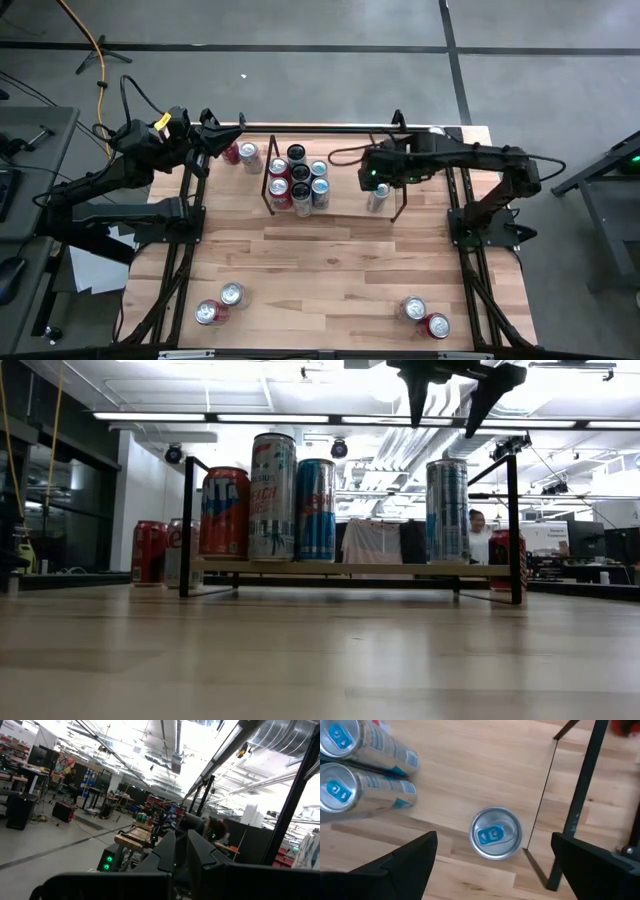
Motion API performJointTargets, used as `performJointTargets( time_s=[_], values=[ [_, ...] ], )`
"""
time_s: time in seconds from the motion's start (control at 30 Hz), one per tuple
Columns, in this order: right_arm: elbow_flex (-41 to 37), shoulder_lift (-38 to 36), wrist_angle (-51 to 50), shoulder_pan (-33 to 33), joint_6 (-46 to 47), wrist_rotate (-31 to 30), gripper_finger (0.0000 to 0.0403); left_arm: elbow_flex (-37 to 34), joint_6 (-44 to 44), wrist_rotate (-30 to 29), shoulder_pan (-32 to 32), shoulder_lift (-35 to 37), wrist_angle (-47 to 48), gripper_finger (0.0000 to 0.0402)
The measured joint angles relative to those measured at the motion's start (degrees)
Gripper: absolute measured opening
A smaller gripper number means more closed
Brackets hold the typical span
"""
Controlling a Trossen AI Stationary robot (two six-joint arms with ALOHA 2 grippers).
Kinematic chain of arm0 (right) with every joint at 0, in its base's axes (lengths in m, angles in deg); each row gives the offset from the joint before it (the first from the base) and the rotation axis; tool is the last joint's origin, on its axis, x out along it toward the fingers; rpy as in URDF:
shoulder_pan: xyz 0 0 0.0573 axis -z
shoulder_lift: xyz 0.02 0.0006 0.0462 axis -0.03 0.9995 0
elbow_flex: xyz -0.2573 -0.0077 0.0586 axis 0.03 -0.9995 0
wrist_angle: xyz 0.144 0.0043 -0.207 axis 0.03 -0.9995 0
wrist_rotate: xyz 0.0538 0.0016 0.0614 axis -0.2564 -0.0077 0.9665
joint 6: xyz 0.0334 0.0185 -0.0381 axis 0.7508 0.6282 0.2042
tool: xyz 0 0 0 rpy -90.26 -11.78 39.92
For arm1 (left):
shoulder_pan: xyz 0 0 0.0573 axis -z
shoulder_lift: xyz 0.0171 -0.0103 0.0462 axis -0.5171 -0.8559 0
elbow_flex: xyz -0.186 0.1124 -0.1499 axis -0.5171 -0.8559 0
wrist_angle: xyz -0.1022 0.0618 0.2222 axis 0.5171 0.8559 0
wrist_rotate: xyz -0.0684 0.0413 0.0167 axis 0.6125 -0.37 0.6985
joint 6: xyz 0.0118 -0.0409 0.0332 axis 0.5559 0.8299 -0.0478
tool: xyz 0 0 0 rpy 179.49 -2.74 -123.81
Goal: Place canned beverage on shelf
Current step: Put the blue soda can on the shelf aligned with the other blue soda cans
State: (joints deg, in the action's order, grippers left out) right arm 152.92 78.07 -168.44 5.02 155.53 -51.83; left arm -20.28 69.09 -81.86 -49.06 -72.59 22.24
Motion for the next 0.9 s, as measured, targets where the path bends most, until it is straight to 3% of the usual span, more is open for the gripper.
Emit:
performJointTargets(
  time_s=[0.23, 0.9],
  values=[
    [-0.2, 4.8, -3.2, -0.8, 4.7, -0.4, 0.0378, 0.0, 0.0, 0.0, 0.0, 0.0, 0.2, 0.0003],
    [-0.2, 12.9, -2.5, 0.0, 6.4, 1.3, 0.0378, 0.0, 1.5, 0.0, 0.0, 0.0, 3.5, 0.0003]
  ],
)
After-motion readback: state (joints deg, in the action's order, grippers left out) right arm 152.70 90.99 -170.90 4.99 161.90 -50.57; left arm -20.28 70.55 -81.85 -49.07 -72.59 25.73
